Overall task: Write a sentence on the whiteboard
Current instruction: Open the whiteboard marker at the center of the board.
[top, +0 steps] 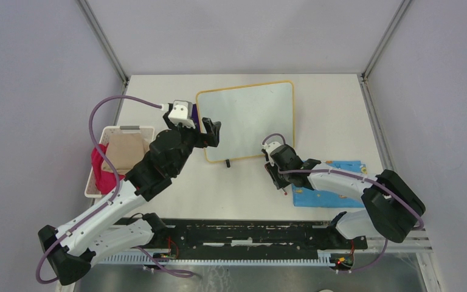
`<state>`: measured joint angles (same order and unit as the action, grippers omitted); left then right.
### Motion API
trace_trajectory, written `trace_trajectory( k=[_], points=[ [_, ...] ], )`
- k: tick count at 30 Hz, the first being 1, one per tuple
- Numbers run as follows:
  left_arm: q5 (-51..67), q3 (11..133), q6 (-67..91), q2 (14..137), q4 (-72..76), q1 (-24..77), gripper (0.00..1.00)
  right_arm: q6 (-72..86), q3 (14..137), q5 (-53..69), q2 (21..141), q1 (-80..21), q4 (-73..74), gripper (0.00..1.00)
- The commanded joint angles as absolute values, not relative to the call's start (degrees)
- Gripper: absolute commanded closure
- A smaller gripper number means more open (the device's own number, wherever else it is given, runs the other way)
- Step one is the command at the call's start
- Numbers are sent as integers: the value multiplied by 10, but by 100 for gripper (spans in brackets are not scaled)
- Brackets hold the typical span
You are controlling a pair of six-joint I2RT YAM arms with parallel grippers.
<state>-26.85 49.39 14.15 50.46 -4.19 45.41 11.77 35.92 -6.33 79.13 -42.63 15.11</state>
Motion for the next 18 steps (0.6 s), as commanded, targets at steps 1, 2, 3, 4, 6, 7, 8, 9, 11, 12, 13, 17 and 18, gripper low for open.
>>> trace_trajectory(
  k=[1, 2, 3, 4, 6, 7, 8, 9, 11, 12, 13, 17, 18],
  points=[
    [-279, 497, 111, 497, -21, 458, 1, 110, 377, -60, 807, -421, 138, 64],
    [-279, 497, 110, 496, -21, 458, 1, 111, 375, -59, 808, -421, 137, 66],
    [-279, 497, 110, 495, -21, 458, 1, 112, 371, -58, 809, -421, 135, 67],
    [-279, 497, 109, 495, -21, 459, 1, 112, 368, -57, 810, -420, 134, 69],
    [-280, 497, 109, 494, -20, 459, 1, 113, 361, -55, 809, -421, 132, 75],
    [-280, 497, 108, 493, -20, 460, 1, 115, 357, -53, 808, -420, 131, 78],
    [-279, 497, 109, 492, -20, 460, 1, 116, 352, -50, 807, -420, 129, 82],
    [-279, 497, 108, 492, -20, 461, 1, 118, 348, -48, 807, -421, 129, 87],
    [-281, 496, 106, 492, -19, 462, 1, 121, 340, -47, 798, -420, 126, 96],
    [-281, 495, 104, 491, -19, 463, 1, 123, 337, -48, 789, -420, 121, 99],
    [-282, 495, 103, 491, -18, 464, 1, 123, 331, -47, 773, -421, 111, 100],
    [-286, 489, 106, 491, -4, 466, 1, 112, 305, -30, 687, -423, 68, 100],
    [-286, 486, 111, 491, -3, 467, 1, 106, 300, -21, 661, -424, 59, 100]
  ],
)
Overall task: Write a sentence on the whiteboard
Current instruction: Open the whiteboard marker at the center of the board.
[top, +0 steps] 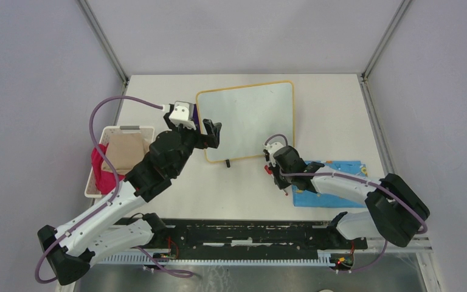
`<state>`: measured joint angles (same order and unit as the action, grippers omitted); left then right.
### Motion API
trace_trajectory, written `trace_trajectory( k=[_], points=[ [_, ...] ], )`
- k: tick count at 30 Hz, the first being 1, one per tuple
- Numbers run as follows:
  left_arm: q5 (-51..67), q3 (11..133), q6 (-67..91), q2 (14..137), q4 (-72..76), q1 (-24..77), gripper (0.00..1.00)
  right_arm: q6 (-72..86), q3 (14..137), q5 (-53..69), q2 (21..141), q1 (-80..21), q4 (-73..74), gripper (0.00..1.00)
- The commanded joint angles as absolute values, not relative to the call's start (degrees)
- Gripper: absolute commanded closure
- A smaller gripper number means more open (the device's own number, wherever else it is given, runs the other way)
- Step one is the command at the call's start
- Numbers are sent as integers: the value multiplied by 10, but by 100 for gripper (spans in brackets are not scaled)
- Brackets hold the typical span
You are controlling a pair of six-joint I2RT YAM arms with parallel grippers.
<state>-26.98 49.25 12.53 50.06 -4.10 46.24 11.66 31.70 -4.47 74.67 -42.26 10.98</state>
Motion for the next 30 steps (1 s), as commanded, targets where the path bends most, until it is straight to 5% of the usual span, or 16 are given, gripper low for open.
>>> trace_trajectory(
  k=[1, 6, 12, 17, 30],
  points=[
    [-286, 482, 118, 491, 16, 467, 1, 99, 297, -12, 635, -425, 48, 100],
    [-265, 476, 148, 493, 48, 468, 1, 66, 308, 24, 530, -426, 5, 100],
    [-218, 604, 209, 537, -49, 467, 0, 50, 312, 54, 464, -429, -129, 100],
    [-90, 668, 247, 539, -70, 467, 0, 81, 303, 121, 450, -429, -232, 100],
    [109, 507, 382, 497, 93, 467, 3, 126, 286, 230, 402, -447, -312, 100]
  ],
)
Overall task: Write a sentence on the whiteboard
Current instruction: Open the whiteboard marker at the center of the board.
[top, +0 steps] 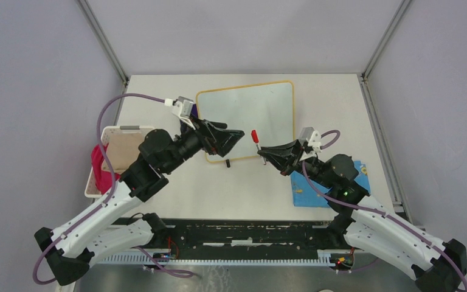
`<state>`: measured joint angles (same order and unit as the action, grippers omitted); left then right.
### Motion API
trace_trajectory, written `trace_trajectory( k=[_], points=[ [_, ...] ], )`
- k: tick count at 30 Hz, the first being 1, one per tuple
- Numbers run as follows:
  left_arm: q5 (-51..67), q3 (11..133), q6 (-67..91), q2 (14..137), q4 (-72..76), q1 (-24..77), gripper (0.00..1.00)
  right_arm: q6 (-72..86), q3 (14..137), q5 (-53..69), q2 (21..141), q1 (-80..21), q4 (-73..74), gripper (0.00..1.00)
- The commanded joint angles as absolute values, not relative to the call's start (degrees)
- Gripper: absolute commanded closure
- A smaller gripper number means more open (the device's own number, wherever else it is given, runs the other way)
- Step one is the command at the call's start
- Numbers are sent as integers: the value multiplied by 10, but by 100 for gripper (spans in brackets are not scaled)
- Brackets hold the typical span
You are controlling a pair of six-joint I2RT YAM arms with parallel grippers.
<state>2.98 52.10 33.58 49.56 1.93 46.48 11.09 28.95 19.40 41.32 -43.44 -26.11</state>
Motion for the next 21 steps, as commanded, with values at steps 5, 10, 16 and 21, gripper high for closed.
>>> trace_trajectory(
  k=[5, 10, 16, 21],
  points=[
    [169, 508, 365, 517, 124, 467, 8, 127, 291, 238, 408, -459, -304, 100],
    [192, 508, 350, 522, 137, 467, 10, 127, 303, 236, 416, -461, -292, 100],
    [139, 507, 327, 503, 98, 467, 10, 128, 308, 207, 417, -461, -293, 100],
    [107, 504, 302, 484, 80, 467, 9, 135, 327, 211, 433, -461, -276, 100]
  ],
)
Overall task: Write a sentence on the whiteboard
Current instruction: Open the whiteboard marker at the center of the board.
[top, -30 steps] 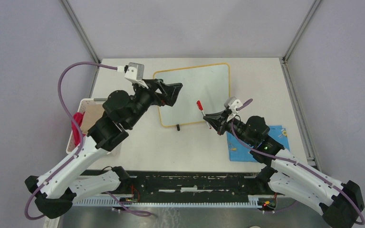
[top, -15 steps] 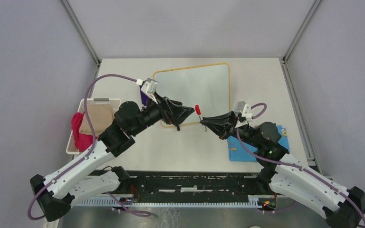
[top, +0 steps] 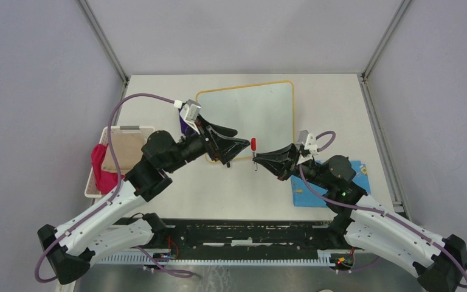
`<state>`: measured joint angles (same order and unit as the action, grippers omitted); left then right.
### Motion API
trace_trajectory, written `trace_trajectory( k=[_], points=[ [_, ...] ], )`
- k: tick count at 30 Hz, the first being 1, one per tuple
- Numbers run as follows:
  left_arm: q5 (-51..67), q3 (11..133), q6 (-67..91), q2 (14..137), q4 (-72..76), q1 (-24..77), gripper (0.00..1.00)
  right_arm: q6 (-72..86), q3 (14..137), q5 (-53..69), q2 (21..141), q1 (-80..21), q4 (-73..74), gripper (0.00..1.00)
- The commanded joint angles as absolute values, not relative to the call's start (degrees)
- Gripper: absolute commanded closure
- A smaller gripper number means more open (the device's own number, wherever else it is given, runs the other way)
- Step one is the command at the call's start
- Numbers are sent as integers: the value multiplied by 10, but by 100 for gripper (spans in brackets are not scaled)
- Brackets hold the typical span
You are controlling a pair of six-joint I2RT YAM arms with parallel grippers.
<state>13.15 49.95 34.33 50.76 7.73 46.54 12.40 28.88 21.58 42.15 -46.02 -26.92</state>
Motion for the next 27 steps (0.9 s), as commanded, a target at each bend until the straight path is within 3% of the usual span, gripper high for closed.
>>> trace_trajectory(
  k=[1, 11, 27],
  points=[
    [112, 506, 297, 485, 77, 467, 9, 136, 334, 216, 439, -462, -268, 100],
    [158, 542, 247, 520, 18, 468, 14, 119, 405, 226, 483, -464, -172, 100],
    [146, 565, 236, 548, -18, 468, 34, 101, 418, 213, 504, -474, -141, 100]
  ],
)
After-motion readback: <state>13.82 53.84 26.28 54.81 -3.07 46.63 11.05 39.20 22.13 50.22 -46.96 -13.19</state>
